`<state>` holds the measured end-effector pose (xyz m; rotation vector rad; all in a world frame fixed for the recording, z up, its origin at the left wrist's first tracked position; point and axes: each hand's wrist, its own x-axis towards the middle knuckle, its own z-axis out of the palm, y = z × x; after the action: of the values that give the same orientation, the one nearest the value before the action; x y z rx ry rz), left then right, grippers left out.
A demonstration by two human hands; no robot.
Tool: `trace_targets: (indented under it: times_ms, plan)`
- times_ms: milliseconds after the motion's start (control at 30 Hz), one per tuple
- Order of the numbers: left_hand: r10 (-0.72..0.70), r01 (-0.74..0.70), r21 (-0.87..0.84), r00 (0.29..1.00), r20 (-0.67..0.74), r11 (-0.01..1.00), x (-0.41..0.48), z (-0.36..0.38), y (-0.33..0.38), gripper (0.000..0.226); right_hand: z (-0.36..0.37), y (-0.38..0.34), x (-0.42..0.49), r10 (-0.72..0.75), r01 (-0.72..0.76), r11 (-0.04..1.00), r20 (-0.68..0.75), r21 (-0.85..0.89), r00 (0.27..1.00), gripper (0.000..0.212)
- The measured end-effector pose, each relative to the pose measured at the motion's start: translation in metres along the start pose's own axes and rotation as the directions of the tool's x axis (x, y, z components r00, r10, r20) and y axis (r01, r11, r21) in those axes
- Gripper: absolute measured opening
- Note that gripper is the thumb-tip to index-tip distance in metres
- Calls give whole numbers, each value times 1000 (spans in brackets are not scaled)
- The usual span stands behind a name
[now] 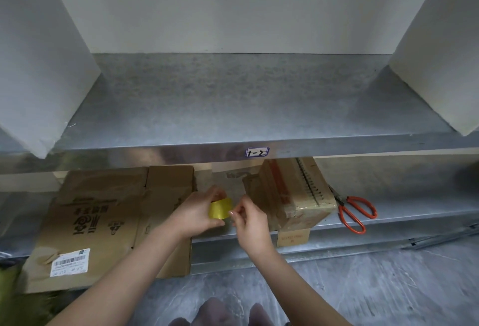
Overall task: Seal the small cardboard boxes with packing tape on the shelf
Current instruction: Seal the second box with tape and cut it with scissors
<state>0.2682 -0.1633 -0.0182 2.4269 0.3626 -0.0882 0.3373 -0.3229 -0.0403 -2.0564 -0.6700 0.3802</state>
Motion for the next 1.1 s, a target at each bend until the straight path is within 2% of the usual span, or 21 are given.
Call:
trace_targets:
  times_ms: [200,300,533,600,733,833,900,1000,1100]
  plan:
    - [-20,32,152,996,-82,988,9,8,-15,69,10,7,-7,176,-175,958,14,226,984,28]
    - [-12,14,260,1000,-10,965,5,23,-20,75,15,21,-6,354,-339,876,20,343,935,24]
    - [82,-95,368,995,52,925,7,50,-22,64,20,53,-3,420,-398,863,-5,310,907,18]
    - [105,-106,450,994,29,887,4,52,-28,59,21,61,-5,415,-395,877,-18,275,910,18]
    - [9,-34,508,999,52,861,-4,62,-49,53,19,70,-6,402,-390,904,-42,173,915,19]
    - [-5,-23,497,998,55,867,-2,67,-52,54,19,70,0,376,-379,920,-45,-103,925,17]
    - [-21,-17,488,997,72,873,-1,67,-53,58,20,66,5,365,-354,872,-34,-338,930,15]
    - [-32,-22,530,995,92,848,-1,66,-55,62,20,65,8,358,-326,821,-23,-468,933,37]
    - [-61,-7,539,992,108,842,-1,63,-51,63,20,67,7,327,-285,811,-8,-512,945,44]
